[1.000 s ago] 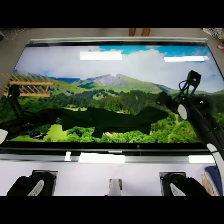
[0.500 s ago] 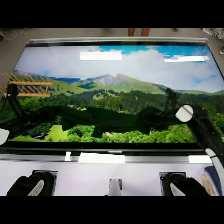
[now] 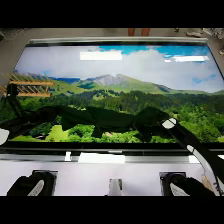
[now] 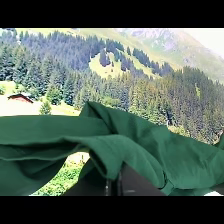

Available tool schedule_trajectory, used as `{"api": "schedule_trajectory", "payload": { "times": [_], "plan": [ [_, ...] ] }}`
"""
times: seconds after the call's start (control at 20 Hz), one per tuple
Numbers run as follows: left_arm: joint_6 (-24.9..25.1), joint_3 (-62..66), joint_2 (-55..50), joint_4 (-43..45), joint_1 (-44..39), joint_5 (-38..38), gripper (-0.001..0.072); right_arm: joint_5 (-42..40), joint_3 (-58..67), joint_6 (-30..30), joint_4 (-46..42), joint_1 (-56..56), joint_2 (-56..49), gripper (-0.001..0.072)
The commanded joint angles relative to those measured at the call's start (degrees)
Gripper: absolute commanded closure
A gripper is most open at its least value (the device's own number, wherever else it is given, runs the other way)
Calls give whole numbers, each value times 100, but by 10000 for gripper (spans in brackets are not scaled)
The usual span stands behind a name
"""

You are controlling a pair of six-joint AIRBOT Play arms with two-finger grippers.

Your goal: Fold the shirts.

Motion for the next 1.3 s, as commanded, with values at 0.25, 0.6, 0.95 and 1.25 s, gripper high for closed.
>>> {"api": "schedule_trajectory", "payload": {
  "times": [0.25,0.6,0.95,1.25],
  "plan": [
    [-2,-2,-4,0,0,11,669,-772,-55,-389,1014,7,-352,652],
    [448,564,9,184,4,63,669,330,992,-1113,-227,-4,866,687],
    [448,3480,26,841,660,-334,669,846,3954,1687,-5523,-4,3659,687],
    [302,4664,125,1102,706,-1547,670,859,5014,1838,-6076,-4,4387,687]
  ]
}}
